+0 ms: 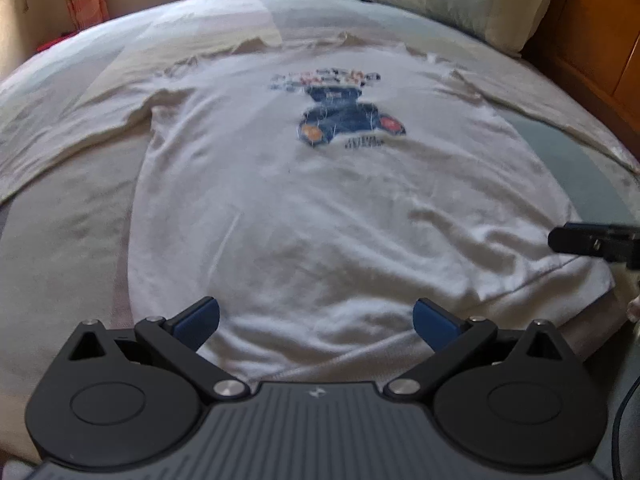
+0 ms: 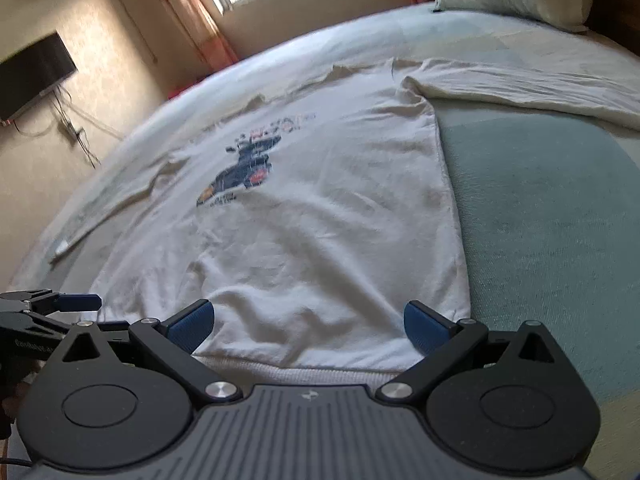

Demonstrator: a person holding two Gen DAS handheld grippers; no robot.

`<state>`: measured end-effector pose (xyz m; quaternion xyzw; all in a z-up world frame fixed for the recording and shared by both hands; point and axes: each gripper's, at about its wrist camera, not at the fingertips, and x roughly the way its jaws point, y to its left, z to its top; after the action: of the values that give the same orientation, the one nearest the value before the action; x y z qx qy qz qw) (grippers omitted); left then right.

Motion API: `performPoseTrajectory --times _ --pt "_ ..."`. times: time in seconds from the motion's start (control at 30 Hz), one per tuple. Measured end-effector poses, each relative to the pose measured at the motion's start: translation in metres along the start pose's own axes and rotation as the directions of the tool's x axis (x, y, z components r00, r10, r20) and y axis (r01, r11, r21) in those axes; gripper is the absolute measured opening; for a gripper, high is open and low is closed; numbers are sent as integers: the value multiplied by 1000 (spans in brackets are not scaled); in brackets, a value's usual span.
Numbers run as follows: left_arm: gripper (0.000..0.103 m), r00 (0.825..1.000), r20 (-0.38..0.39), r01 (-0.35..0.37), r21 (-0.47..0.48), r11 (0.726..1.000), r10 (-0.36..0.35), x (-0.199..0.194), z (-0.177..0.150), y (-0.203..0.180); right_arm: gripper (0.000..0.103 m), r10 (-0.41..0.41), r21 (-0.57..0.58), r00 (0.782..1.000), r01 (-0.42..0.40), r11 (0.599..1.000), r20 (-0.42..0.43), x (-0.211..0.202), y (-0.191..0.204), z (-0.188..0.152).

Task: Fold clothes
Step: 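Bring the left tool to the shirt hem while the right tool withdraws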

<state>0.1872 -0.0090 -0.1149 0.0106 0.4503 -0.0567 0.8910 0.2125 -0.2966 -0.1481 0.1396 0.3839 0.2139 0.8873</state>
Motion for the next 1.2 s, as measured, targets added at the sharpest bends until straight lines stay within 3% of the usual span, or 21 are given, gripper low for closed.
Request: performPoseTrajectory --times 0.13,0.3,0.43,0.57,0.77,0.9,0.97,1.03,1.13,1.2 --pt "102 1000 9 -29 28 999 29 4 10 1 103 52 5 994 -53 999 93 -10 -9 -14" --pt "102 998 -62 -6 -3 1000 6 11 1 9 103 111 172 986 -131 976 121 -17 -27 -9" --pt "102 999 -50 21 -14 1000 -22 -2 -8 16 103 92 229 988 -118 966 121 -17 -28 -6" --pt "102 999 24 46 -30 998 -46 -24 7 27 103 -2 219 994 -23 975 113 -16 -13 -1" --pt "102 981 162 112 -50 992 -103 -49 63 59 103 -100 84 973 84 993 209 -23 17 2" --pt "102 961 251 137 -62 989 -117 -54 124 88 103 -121 12 958 122 992 260 -28 31 1" --pt "102 961 255 133 -73 988 -110 -43 156 102 103 -120 -2 957 125 992 264 -26 33 2" --pt "102 965 255 70 -67 995 -51 -22 191 117 103 -119 -19 967 127 992 227 -16 35 4" --pt "102 984 179 0 -115 993 20 33 240 148 103 -114 -60 981 125 990 160 -3 37 4" --pt "102 993 122 19 -201 979 6 71 256 173 103 -120 -100 985 133 986 127 3 41 2"
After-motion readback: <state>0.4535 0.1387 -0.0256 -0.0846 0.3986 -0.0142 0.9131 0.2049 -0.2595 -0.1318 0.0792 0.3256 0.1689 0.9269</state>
